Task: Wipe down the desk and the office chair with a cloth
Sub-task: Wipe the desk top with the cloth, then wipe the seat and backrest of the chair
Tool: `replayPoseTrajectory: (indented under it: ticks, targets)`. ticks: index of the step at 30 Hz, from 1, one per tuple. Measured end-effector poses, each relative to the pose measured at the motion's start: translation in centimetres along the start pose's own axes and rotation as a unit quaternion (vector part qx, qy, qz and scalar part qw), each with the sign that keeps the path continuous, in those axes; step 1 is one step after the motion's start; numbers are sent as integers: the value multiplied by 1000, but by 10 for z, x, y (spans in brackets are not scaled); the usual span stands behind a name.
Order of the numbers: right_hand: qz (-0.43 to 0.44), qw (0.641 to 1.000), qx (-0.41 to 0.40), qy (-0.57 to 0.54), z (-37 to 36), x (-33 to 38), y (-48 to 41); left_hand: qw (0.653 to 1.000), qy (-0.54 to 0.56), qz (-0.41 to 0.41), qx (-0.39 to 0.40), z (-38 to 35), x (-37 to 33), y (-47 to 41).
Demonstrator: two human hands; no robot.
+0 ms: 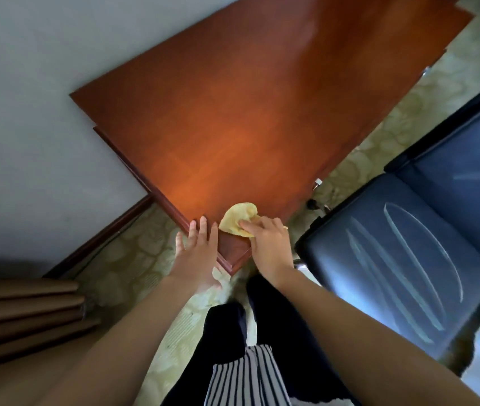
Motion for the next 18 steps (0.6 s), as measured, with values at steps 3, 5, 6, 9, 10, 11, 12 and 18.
replayPoseTrajectory:
  ticks: [3, 5, 6, 9, 10, 11, 12, 18]
  targets:
    - [23, 999, 35, -15, -9, 12, 26, 1000, 2, 9, -7, -10, 6, 7]
    - [23, 996, 71, -38, -9, 15, 35, 1000, 7, 8, -17, -14, 6, 12]
    - [24, 994, 95, -52, -9, 16, 37, 1000, 5, 6, -21, -16, 6, 14]
    - [21, 983, 125, -131, -4, 16, 49, 999, -8, -12, -49, -24, -3, 21]
    - [16, 979, 121, -165, -1, 15, 56, 998, -7, -19, -64, -27, -8, 24]
    - [9, 974, 116, -192, 2, 14, 64, 996, -5, -29, -82, -30, -13, 27]
    - [-6, 970, 114, -214, 6, 12, 73, 994, -2, -40, -100, -33, -19, 30]
    - [-206, 920, 46, -330, 21, -30, 145, 978, 31, -137, -156, -46, -81, 46]
Point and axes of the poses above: each hand's wrist, its own y-axis away from the middle knuckle, its own z-axis out of the back of the hand, x = y × z, the point moved 1 cm from there along -y, towards the middle knuckle, and after that the axes turned 6 degrees about -y, right-handed, at the moved point
